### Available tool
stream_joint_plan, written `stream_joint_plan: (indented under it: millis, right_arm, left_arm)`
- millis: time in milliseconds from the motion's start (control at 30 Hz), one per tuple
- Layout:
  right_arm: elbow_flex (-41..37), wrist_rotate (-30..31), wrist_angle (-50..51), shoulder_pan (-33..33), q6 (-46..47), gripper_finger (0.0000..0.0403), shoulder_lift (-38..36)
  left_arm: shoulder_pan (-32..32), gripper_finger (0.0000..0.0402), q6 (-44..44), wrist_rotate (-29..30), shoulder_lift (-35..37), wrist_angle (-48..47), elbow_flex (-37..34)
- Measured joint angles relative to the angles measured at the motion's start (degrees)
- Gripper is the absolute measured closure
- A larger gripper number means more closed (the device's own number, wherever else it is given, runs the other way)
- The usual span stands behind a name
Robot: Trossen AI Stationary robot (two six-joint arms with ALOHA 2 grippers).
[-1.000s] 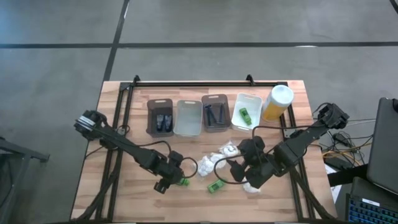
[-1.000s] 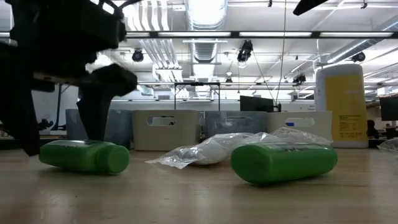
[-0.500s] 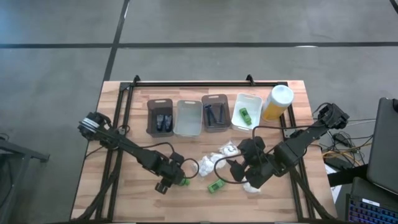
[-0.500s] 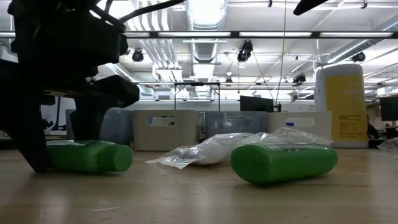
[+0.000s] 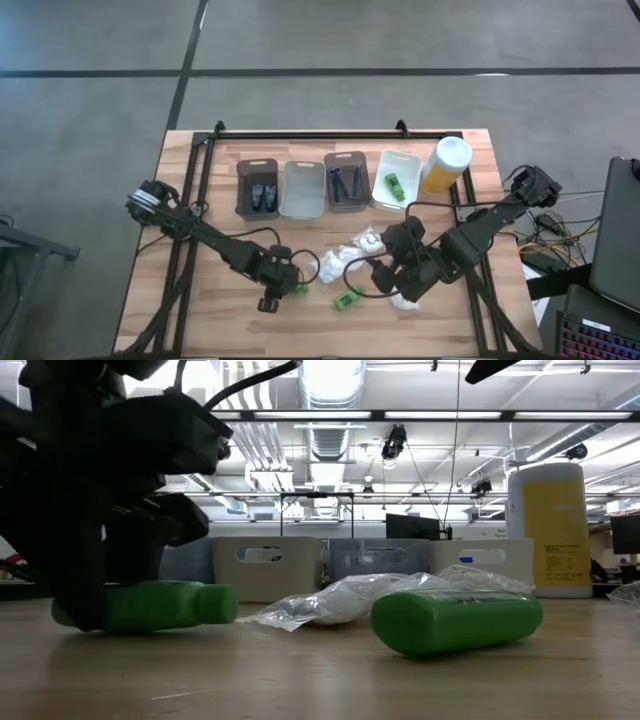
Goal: Pick & Place Travel size toiletries
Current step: Put the green shampoo into the white bin
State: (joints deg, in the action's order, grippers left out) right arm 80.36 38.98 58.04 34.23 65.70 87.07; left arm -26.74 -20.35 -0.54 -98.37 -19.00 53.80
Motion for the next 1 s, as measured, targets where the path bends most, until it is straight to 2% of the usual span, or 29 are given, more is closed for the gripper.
stream_joint_plan:
  millis: [300, 500, 800, 1000]
  right_arm:
    - [0.00, 0.57, 0.20, -4.64, -4.70, 0.0037, -0.07]
    - [-0.02, 0.90, 0.22, -6.59, -13.21, 0.0037, -0.37]
    - [-0.02, -0.30, 0.04, -6.92, -27.13, 0.0037, -1.26]
    - [-0.02, -2.19, -0.51, -6.89, -32.02, 0.0037, -1.42]
  left_arm:
    - [0.02, 0.0247, -8.90, -0.18, 0.28, 1.64, -0.14]
    - [0.00, 0.0248, -25.94, -0.01, 0.31, 6.13, -0.15]
    - [0.02, 0.0248, -49.66, 8.40, 0.44, 8.40, -0.15]
    - [0.04, 0.0248, -62.13, 10.25, 0.74, 8.91, 0.30]
